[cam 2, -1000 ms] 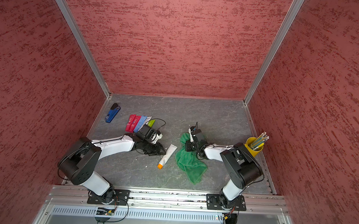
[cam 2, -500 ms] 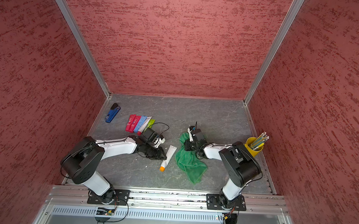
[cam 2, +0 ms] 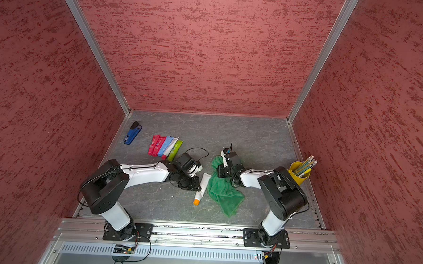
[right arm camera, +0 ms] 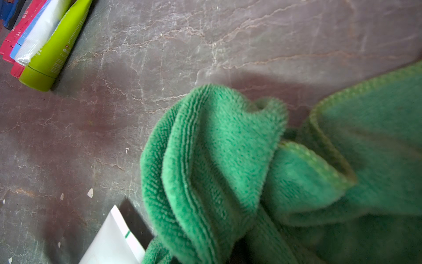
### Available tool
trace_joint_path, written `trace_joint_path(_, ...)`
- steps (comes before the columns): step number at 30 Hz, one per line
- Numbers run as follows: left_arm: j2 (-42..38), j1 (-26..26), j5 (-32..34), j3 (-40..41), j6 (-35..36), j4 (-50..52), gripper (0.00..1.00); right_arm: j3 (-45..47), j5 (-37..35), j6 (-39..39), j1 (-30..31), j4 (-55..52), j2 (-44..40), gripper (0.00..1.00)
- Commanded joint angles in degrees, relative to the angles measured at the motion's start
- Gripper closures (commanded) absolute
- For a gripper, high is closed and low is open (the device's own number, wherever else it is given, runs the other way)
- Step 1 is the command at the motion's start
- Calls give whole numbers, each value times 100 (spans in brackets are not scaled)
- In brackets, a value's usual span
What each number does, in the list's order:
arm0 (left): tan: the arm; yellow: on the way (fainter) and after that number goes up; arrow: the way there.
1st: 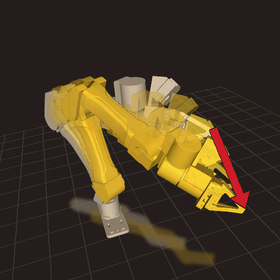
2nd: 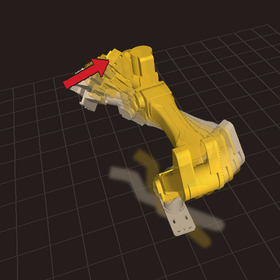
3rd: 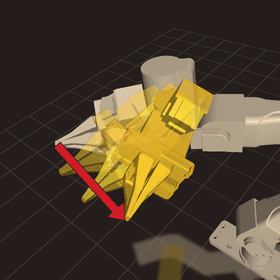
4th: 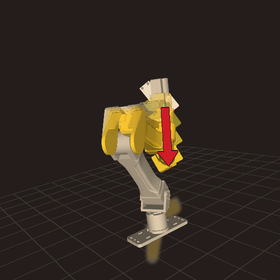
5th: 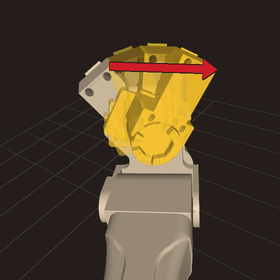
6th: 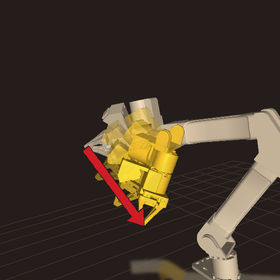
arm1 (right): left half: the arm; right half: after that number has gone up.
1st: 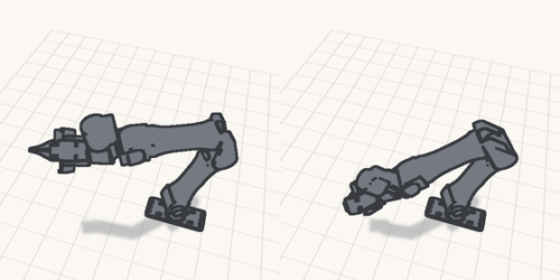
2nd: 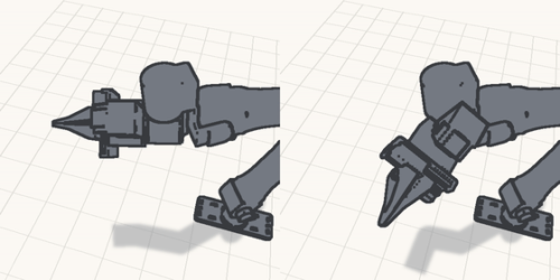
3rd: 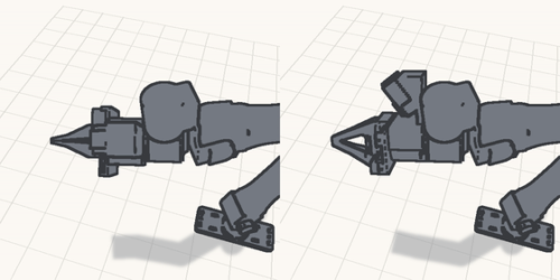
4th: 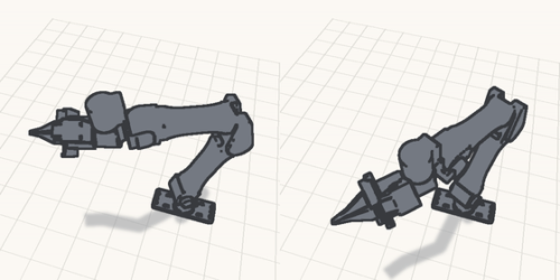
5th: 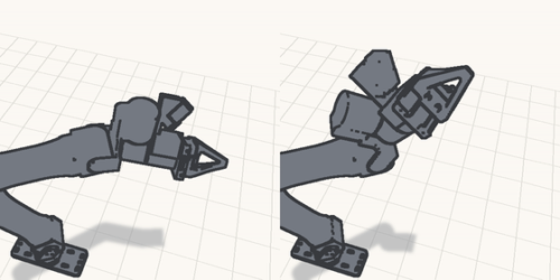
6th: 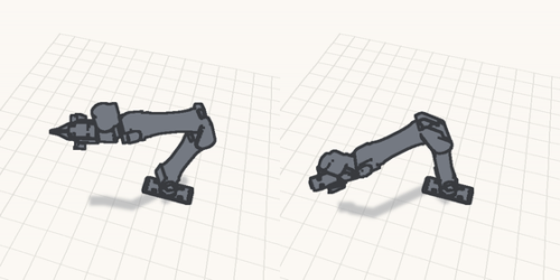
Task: Wipe the surface of the toothpaste tube
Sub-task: Adjust the toothpaste at the center of the board.
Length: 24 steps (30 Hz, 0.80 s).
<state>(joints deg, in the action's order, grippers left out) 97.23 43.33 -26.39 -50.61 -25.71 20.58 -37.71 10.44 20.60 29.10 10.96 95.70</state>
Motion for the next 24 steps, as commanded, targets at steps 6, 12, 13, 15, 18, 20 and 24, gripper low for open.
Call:
trace_joint_path(6, 362, 87, 1624, -327, 127, 1232, 100, 45, 22, -81, 17, -416, 103, 100)
trace_joint_path(12, -132, 123, 3249, -760, 54, 2767, 100, 95, -186, -90, 15, -472, -115, 100)
trace_joint_path(13, -200, 147, 3530, -872, 3, 3024, 100, 106, -208, -83, 16, -479, -149, 100)
trace_joint_path(15, -235, 210, 4173, -1138, -94, 3552, 100, 139, -234, -74, 16, -459, -224, 100)
trace_joint_path(18, -35, 345, 5071, -1621, -249, 4298, 100, 177, -304, -69, 16, -461, -313, 100)
trace_joint_path(20, 266, 432, 5549, -1914, -321, 4653, 100, 177, -322, -77, 8, -473, -330, 100)
trace_joint_path(24, 1118, 681, 6254, -2435, -519, 5153, 100, 203, -358, -74, 12, -481, -350, 100)
